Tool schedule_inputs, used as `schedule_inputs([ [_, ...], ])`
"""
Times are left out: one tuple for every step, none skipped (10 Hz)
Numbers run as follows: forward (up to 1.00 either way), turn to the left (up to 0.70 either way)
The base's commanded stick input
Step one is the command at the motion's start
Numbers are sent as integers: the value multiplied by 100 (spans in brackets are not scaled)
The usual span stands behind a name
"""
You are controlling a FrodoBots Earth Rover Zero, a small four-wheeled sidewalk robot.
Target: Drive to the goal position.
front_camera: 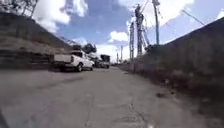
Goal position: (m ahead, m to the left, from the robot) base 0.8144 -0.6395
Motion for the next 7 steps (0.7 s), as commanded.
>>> schedule_inputs([
  [70,27],
  [70,12],
  [70,0],
  [70,0],
  [70,0],
  [70,0],
  [70,0],
])
